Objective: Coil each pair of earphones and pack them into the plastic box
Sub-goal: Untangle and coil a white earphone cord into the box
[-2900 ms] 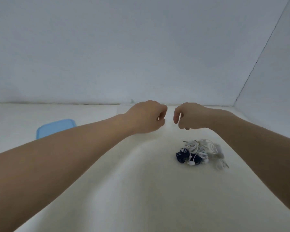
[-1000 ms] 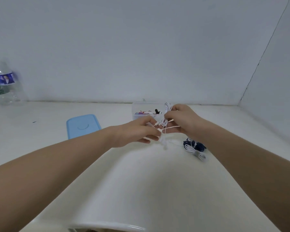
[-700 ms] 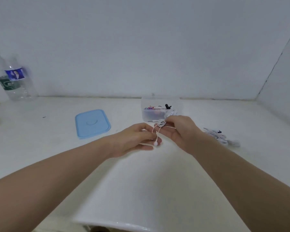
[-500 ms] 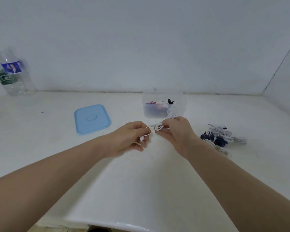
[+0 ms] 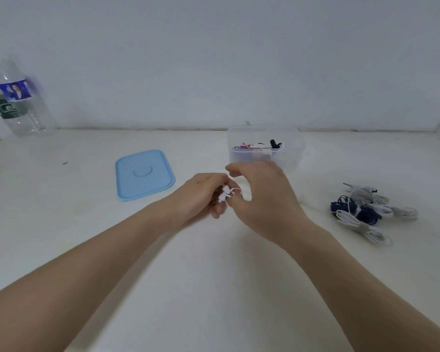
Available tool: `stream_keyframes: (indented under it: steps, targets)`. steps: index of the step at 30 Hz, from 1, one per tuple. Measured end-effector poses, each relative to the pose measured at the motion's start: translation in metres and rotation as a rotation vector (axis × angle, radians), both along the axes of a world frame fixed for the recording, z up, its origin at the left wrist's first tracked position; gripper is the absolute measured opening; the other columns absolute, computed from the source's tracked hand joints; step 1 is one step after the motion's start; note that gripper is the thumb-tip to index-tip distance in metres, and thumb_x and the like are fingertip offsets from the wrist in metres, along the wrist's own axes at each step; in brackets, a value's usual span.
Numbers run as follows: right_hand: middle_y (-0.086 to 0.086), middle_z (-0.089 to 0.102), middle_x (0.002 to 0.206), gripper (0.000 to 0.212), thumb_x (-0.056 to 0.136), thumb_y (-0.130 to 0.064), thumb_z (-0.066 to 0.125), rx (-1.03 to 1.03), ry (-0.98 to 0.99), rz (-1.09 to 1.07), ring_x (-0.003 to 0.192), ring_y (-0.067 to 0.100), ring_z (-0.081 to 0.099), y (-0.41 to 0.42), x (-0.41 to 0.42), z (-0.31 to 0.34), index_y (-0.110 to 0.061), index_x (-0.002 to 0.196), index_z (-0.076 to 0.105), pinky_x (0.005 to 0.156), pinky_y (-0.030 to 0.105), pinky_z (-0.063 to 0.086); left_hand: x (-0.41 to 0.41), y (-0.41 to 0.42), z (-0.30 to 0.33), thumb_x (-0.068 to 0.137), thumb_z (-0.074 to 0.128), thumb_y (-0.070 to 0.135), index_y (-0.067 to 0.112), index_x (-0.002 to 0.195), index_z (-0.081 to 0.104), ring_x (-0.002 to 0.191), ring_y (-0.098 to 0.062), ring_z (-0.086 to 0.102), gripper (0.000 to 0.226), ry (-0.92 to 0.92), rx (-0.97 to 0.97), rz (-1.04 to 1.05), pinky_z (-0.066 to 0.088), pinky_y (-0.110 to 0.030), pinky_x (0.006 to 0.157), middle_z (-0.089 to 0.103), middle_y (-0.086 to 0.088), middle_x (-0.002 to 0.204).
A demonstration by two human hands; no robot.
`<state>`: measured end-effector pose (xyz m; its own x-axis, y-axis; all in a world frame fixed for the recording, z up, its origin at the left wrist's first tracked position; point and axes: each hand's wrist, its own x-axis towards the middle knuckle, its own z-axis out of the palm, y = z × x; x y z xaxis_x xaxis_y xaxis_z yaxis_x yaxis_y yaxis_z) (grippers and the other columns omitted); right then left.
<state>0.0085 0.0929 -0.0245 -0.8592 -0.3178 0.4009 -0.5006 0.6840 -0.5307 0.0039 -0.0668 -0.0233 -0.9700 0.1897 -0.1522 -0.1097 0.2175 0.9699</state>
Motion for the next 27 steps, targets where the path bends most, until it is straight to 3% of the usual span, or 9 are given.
stream_keyframes:
  steps: [2, 6, 9, 13, 15, 17, 20, 23, 27]
  targets:
    - [-0.004, 0.065, 0.12, 0.042, 0.088, -0.017, 0.057, 0.001, -0.12, 0.076, 0.115, 0.019, 0.058, -0.005, -0.004, -0.001, -0.022, 0.131, 0.056, 0.098, 0.035, 0.044, -0.003, -0.002, -0.002, 0.099, 0.04, 0.009, 0.002, 0.086, 0.067, 0.059, -0.023, 0.05, 0.031, 0.029, -0.034, 0.038, 0.045, -0.03, 0.06, 0.052, -0.017, 0.071]
    - [-0.005, 0.056, 0.122, 0.051, 0.093, -0.016, 0.054, -0.01, -0.132, 0.071, 0.104, 0.015, 0.058, -0.009, -0.012, -0.007, -0.029, 0.142, 0.044, 0.086, 0.032, 0.045, -0.008, -0.01, -0.008, 0.097, 0.039, 0.002, 0.0, 0.094, 0.065, 0.063, -0.028, 0.054, 0.027, 0.06, -0.111, 0.034, 0.048, -0.035, 0.068, 0.058, -0.013, 0.062]
    - [-0.006, 0.06, 0.11, 0.042, 0.093, -0.019, 0.058, -0.072, -0.161, 0.075, 0.086, 0.013, 0.059, -0.011, -0.018, -0.016, -0.028, 0.133, 0.051, 0.085, 0.039, 0.05, -0.011, -0.017, -0.004, 0.097, 0.039, -0.001, 0.006, 0.095, 0.058, 0.061, -0.027, 0.059, 0.02, 0.092, -0.146, 0.049, 0.051, -0.036, 0.07, 0.062, -0.007, 0.06]
    - [-0.014, 0.063, 0.082, 0.019, 0.094, -0.018, 0.058, -0.106, -0.118, 0.061, 0.066, 0.0, 0.052, -0.013, -0.017, -0.027, -0.023, 0.112, 0.063, 0.077, 0.034, 0.046, -0.013, -0.027, 0.003, 0.1, 0.036, -0.001, 0.005, 0.1, 0.056, 0.065, -0.024, 0.065, 0.02, 0.115, -0.145, 0.011, 0.054, -0.034, 0.068, 0.066, -0.012, 0.084]
    - [-0.012, 0.066, 0.082, 0.016, 0.092, -0.016, 0.059, -0.105, -0.119, 0.052, 0.067, 0.0, 0.051, -0.013, -0.018, -0.031, -0.022, 0.105, 0.067, 0.08, 0.032, 0.044, -0.016, -0.037, 0.007, 0.099, 0.035, 0.001, 0.008, 0.1, 0.056, 0.064, -0.021, 0.064, 0.023, 0.17, -0.233, 0.035, 0.051, -0.029, 0.063, 0.067, -0.01, 0.091]
    - [-0.01, 0.069, 0.086, 0.016, 0.091, -0.013, 0.06, -0.107, -0.132, 0.07, 0.068, -0.001, 0.052, -0.013, -0.018, -0.033, -0.02, 0.101, 0.069, 0.075, 0.019, 0.042, -0.02, -0.051, 0.011, 0.097, 0.035, 0.001, 0.012, 0.099, 0.059, 0.062, -0.017, 0.06, 0.026, 0.24, -0.325, 0.075, 0.049, -0.029, 0.061, 0.067, -0.005, 0.09]
    - [-0.011, 0.068, 0.087, 0.016, 0.091, -0.011, 0.059, -0.108, -0.152, 0.1, 0.071, -0.007, 0.052, -0.012, -0.018, -0.032, -0.021, 0.099, 0.069, 0.068, 0.008, 0.036, -0.025, -0.07, 0.012, 0.094, 0.045, 0.006, 0.024, 0.093, 0.064, 0.062, -0.012, 0.052, 0.026, 0.327, -0.601, 0.108, 0.043, -0.021, 0.06, 0.065, 0.008, 0.086]
    - [-0.014, 0.068, 0.083, 0.015, 0.091, -0.012, 0.06, -0.139, -0.164, 0.097, 0.07, -0.009, 0.052, -0.014, -0.02, -0.034, -0.026, 0.095, 0.067, 0.069, 0.017, 0.038, -0.025, -0.082, 0.009, 0.087, 0.059, 0.027, 0.035, 0.092, 0.065, 0.068, -0.009, 0.055, 0.011, 0.38, -0.879, 0.023, 0.041, -0.018, 0.063, 0.063, 0.016, 0.084]
    - [-0.014, 0.07, 0.078, 0.017, 0.091, -0.017, 0.061, -0.154, -0.146, 0.073, 0.063, -0.003, 0.052, -0.015, -0.024, -0.037, -0.033, 0.087, 0.06, 0.076, 0.035, 0.043, -0.026, -0.082, 0.003, 0.088, 0.069, 0.033, 0.039, 0.105, 0.064, 0.069, -0.001, 0.053, 0.018, 0.41, -0.953, -0.109, 0.038, -0.015, 0.068, 0.061, 0.017, 0.093]
